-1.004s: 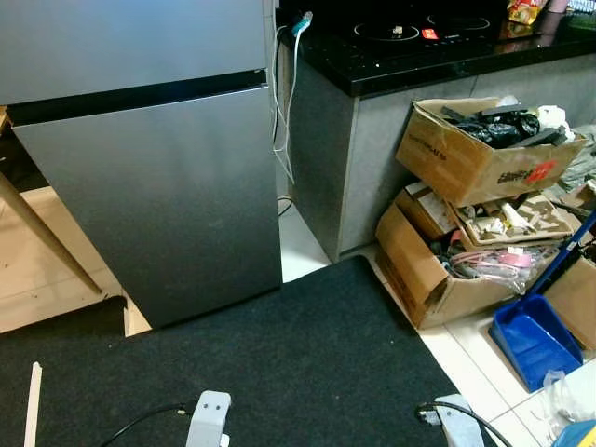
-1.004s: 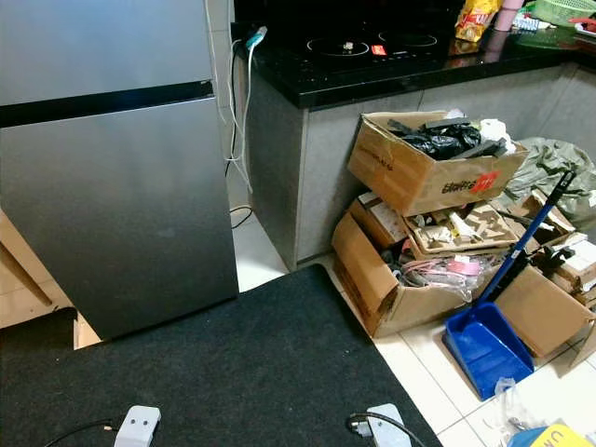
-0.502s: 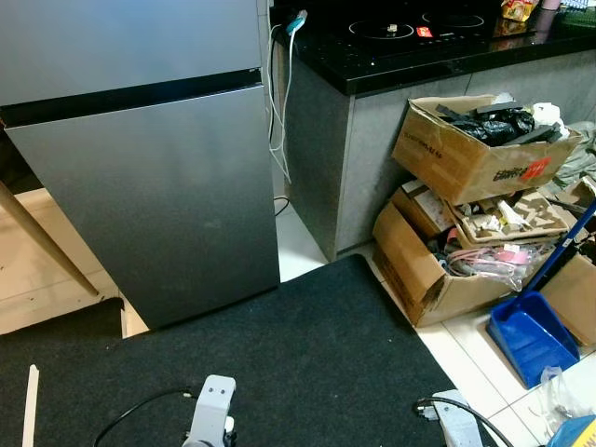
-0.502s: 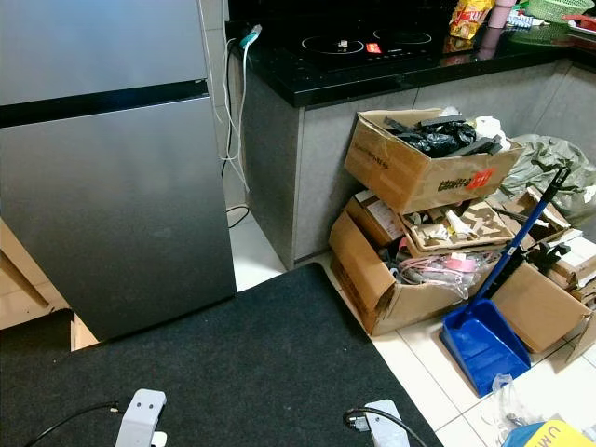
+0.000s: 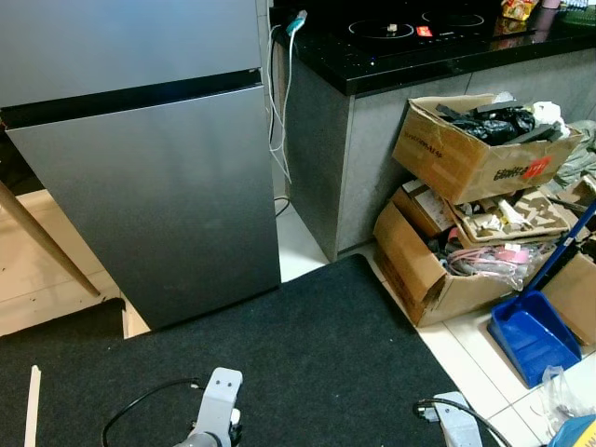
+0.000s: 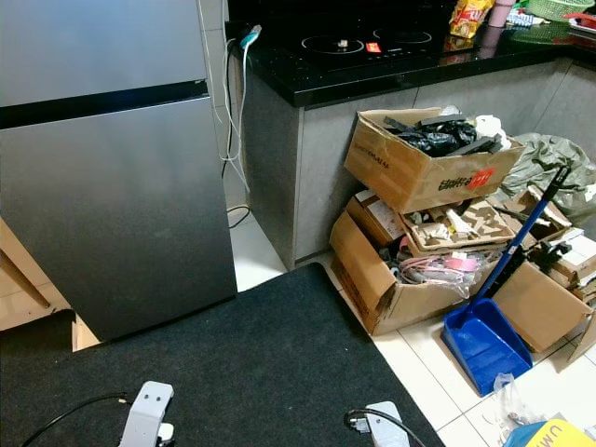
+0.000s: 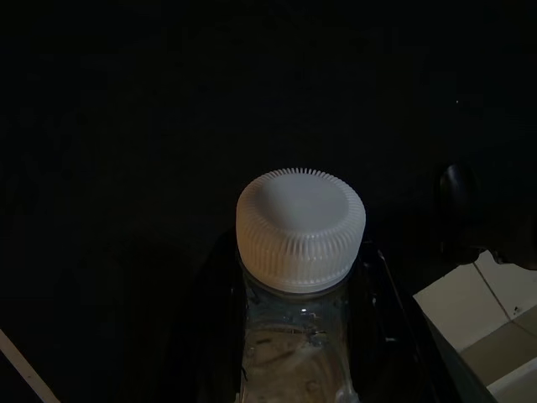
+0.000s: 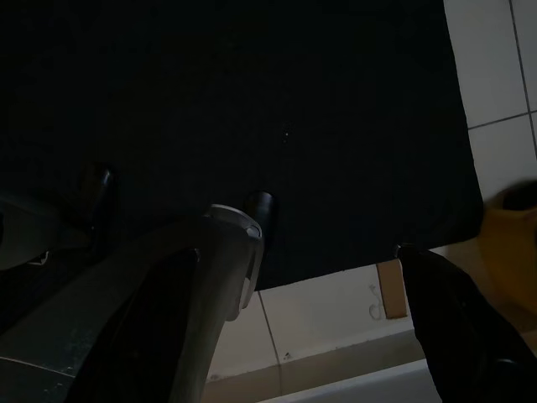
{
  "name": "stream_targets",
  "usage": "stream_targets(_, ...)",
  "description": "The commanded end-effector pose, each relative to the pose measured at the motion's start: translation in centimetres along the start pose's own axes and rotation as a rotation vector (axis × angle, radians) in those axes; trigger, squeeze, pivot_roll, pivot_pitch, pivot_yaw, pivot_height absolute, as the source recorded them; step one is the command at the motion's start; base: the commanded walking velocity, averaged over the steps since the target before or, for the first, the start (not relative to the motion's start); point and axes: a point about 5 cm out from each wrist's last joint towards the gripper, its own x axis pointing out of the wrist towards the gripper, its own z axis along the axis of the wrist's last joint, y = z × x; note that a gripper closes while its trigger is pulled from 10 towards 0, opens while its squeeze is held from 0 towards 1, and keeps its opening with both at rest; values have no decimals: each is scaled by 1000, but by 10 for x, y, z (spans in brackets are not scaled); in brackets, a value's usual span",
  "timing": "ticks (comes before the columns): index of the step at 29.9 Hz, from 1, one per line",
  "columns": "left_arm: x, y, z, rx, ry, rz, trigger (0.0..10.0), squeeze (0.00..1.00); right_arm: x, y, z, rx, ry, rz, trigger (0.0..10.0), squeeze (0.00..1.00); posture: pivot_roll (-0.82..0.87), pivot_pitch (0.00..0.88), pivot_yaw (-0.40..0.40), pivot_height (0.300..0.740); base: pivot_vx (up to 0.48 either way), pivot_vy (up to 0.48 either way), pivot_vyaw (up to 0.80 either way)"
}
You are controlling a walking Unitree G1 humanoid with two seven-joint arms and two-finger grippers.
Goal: Restocking fridge
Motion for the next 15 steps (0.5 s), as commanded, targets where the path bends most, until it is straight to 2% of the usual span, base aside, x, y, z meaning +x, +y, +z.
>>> stream_targets(1,2,-13,-7,-1,22,-48,10000,0,0,1,-2,7,-1,-1,10000,0,-138,87,-10,740,0,0,0)
stream_targets(15,1,-12,-11,4,36,-48,10000,0,0,3,-4,9,5,3,10000,0,-133,85,-5,740,0,0,0)
